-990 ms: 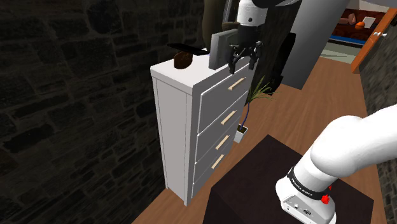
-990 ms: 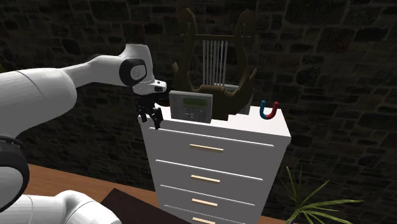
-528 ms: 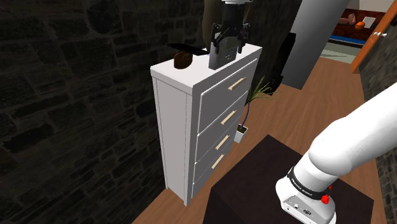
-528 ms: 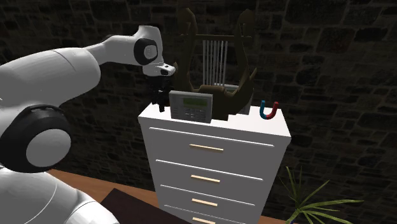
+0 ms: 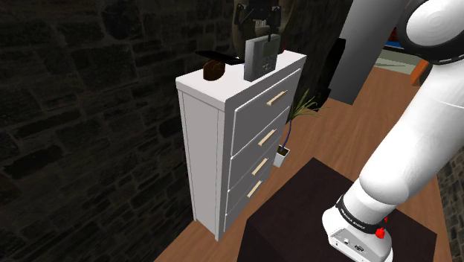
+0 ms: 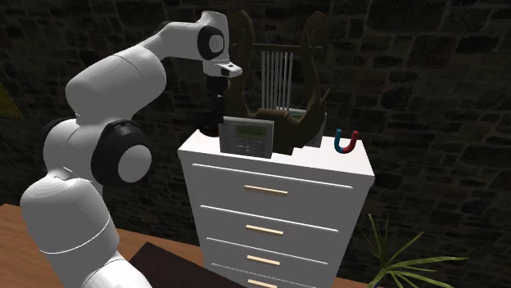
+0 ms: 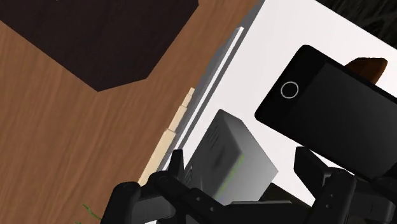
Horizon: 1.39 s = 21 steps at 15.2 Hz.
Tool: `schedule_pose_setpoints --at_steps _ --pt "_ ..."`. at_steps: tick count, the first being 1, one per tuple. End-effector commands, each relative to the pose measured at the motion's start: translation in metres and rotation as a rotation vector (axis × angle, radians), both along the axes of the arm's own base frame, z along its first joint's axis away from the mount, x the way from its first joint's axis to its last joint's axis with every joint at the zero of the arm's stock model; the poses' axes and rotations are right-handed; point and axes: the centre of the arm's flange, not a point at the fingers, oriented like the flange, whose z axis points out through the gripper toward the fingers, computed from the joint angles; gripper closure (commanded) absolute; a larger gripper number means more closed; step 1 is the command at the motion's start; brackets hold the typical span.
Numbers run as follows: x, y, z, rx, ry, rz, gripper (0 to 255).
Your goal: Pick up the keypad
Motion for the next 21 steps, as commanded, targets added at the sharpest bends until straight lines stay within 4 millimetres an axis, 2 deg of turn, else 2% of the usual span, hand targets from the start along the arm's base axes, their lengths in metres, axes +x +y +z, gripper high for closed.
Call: schedule_pose_setpoints --at_steps 1,6,8,9,18,21 --pt "0.005 -0.003 -0.004 0.001 0.000 -0.023 0" --pt "0.005 -0.003 -0.031 0.001 0.000 -0.023 0" --pt "0.005 -0.003 -0.034 0.001 0.000 -0.023 0" --pt "0.005 -0.003 -0.034 0.001 0.000 -0.023 255" --pt "0.005 -0.003 -0.034 0.001 0.000 -0.023 255" --pt "0.005 -0.003 -0.018 0.001 0.000 -0.023 255"
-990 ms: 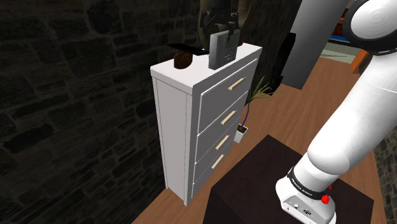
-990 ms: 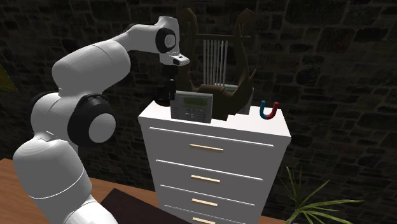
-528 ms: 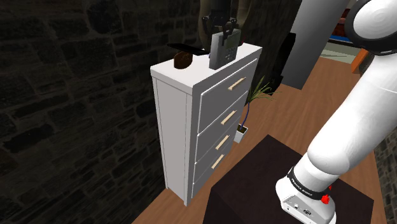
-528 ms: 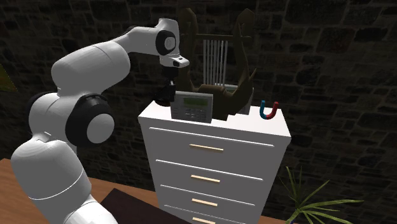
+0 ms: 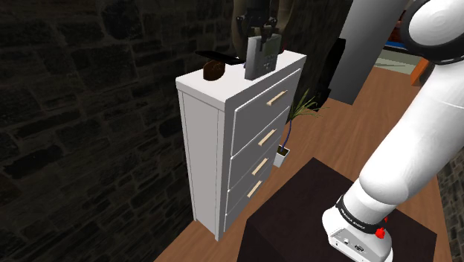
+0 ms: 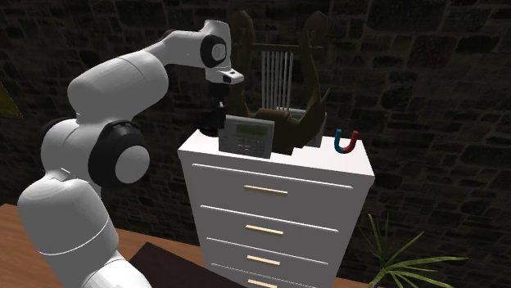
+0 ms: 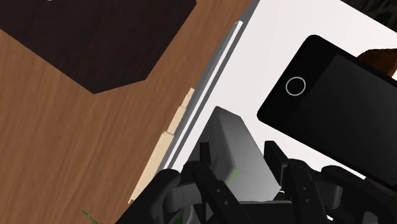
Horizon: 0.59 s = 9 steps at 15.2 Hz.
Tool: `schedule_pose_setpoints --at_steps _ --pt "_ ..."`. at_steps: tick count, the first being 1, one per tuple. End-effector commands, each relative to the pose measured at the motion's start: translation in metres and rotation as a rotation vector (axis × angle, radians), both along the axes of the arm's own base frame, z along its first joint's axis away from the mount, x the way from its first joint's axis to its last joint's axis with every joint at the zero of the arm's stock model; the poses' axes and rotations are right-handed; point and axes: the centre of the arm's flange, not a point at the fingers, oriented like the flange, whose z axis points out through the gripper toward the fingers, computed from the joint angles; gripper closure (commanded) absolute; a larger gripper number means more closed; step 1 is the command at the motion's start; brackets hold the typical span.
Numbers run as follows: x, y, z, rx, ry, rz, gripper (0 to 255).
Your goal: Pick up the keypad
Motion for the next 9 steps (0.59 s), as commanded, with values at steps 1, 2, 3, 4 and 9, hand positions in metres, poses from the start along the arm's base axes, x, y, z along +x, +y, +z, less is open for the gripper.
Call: schedule_pose_setpoints --at_steps 1,2,3,4,9 --pt "0.000 0.000 0.010 -0.001 -0.001 0.000 255" --pt "0.000 0.000 0.015 -0.001 -0.001 0.000 255" --pt "0.000 0.000 0.020 -0.001 -0.001 0.000 255" --pt "0.000 0.000 0.026 -0.001 -0.001 0.000 255" --pt "0.000 0.000 0.052 -0.001 -0.001 0.000 255"
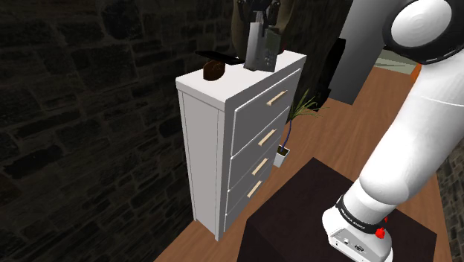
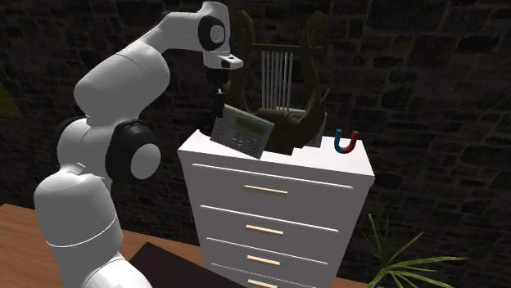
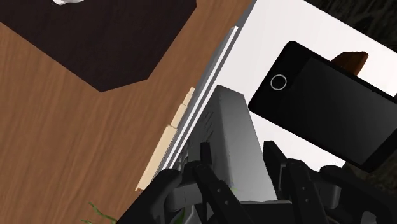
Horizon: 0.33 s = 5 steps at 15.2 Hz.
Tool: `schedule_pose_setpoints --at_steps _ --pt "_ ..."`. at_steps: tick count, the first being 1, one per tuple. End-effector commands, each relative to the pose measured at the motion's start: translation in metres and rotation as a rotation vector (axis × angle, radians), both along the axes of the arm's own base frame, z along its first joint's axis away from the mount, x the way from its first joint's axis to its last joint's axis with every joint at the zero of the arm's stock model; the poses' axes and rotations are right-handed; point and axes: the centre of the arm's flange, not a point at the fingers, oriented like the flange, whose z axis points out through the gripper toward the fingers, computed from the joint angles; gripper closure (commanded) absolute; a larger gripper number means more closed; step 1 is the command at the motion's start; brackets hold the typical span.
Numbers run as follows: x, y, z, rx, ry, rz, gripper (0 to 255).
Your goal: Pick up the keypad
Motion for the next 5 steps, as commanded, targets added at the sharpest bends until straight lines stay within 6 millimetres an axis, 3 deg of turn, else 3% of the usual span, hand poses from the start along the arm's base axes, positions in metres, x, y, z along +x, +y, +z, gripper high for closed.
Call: schedule_pose_setpoints --at_steps 1,5 --pt "0.000 -0.001 0.011 0.000 -0.001 0.001 255" --pt "0.000 -0.001 0.022 0.000 -0.001 0.001 255"
